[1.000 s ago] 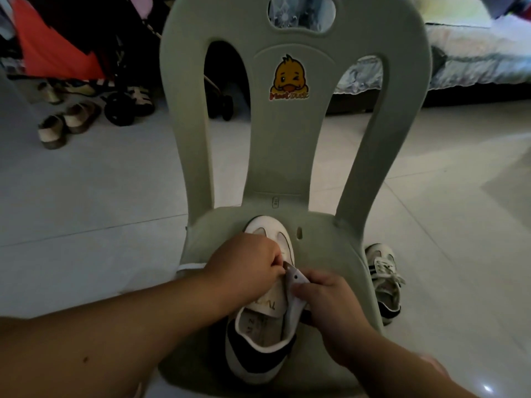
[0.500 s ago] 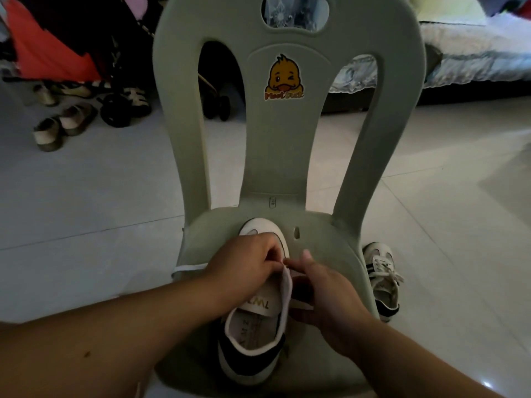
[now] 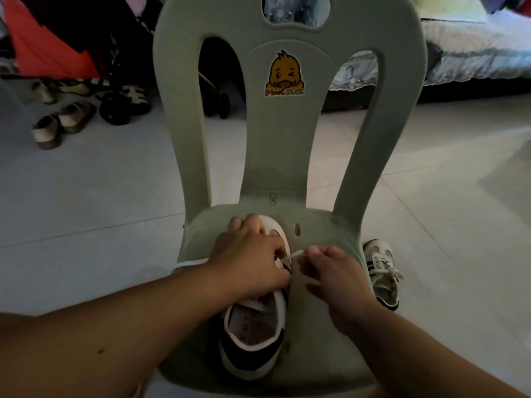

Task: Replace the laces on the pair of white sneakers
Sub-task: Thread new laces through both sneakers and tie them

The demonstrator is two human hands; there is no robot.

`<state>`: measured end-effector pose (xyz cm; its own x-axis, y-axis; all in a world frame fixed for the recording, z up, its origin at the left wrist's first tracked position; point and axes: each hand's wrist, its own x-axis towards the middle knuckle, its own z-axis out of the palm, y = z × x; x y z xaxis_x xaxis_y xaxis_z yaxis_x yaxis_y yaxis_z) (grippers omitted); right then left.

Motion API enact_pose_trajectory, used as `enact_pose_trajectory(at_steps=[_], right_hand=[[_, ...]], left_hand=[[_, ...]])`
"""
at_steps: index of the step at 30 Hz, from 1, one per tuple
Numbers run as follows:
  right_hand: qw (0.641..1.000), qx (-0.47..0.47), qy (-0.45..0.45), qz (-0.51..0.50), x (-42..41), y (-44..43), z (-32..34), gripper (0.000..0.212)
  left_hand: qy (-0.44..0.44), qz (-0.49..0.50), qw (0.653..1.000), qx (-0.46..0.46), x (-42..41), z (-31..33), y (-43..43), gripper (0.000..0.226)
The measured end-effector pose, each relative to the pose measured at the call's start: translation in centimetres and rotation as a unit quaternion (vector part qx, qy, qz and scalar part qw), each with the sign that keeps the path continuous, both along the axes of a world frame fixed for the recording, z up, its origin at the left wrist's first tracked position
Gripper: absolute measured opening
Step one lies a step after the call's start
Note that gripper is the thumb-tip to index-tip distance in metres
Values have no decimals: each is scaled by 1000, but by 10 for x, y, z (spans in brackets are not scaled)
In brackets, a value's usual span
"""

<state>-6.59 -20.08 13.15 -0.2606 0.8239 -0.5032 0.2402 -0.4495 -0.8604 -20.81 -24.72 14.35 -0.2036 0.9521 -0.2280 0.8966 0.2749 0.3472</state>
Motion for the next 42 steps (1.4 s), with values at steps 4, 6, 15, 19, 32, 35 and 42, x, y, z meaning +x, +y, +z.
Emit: enact_pose_trajectory(at_steps=[4, 6, 15, 19, 32, 35, 42], right_hand=[[966, -92, 139, -196, 29, 34, 14, 23], [930, -109, 214, -278, 50, 55, 23, 26], [972, -3, 64, -227, 74, 77, 29, 24], [955, 166, -187, 157, 25, 29, 16, 13], [837, 366, -305, 269, -1, 19, 1, 23], [873, 348, -305, 153, 23, 36, 10, 21], [916, 271, -289, -71, 74, 59, 19, 19]], left_hand=[[-23, 4, 1000, -17, -2, 1, -1, 36], [-31, 6, 999, -20, -3, 0, -2, 35], [-77, -5, 997, -17, -9, -5, -8, 32], [-72, -3, 997, -14, -10, -7, -9, 36], [-36, -14, 999, -11, -12, -10, -7, 46], [-16, -16, 1000, -5, -10, -11, -9, 46], [-29, -3, 1000, 4, -11, -14, -11, 45]])
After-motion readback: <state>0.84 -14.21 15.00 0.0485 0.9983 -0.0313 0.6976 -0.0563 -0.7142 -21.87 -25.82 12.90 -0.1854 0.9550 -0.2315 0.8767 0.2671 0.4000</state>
